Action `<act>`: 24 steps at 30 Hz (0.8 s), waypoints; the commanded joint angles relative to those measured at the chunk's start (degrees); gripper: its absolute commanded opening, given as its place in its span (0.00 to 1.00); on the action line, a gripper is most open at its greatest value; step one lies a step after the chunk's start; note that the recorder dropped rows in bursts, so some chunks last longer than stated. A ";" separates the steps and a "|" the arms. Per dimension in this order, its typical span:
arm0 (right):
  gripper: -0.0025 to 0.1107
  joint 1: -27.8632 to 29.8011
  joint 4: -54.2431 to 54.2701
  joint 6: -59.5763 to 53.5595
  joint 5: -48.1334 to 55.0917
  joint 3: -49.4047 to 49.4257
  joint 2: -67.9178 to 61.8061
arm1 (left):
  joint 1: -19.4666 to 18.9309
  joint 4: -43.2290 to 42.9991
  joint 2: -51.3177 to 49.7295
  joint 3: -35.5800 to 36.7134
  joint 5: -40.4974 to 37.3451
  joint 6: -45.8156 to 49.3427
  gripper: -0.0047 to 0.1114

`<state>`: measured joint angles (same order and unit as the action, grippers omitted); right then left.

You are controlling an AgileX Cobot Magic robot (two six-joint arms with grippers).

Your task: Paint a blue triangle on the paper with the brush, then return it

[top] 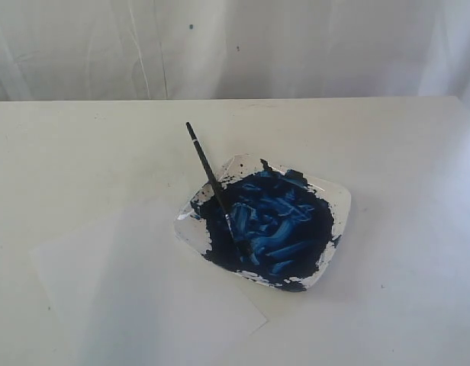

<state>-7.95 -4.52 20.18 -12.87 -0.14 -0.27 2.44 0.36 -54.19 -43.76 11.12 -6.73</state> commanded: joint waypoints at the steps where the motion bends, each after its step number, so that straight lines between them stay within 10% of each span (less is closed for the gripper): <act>1: 0.02 -0.04 0.20 1.75 8.25 0.14 0.27 | 0.29 -1.45 -3.42 -1.39 -5.11 -5.58 0.04; 24: 0.02 -0.04 0.09 2.49 8.95 0.14 0.27 | 4.10 -7.63 -12.60 -1.72 -7.19 -27.83 0.04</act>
<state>-7.95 -4.52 22.53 -4.27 -0.14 -0.27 4.08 -4.31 -66.91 -45.17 5.42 -30.66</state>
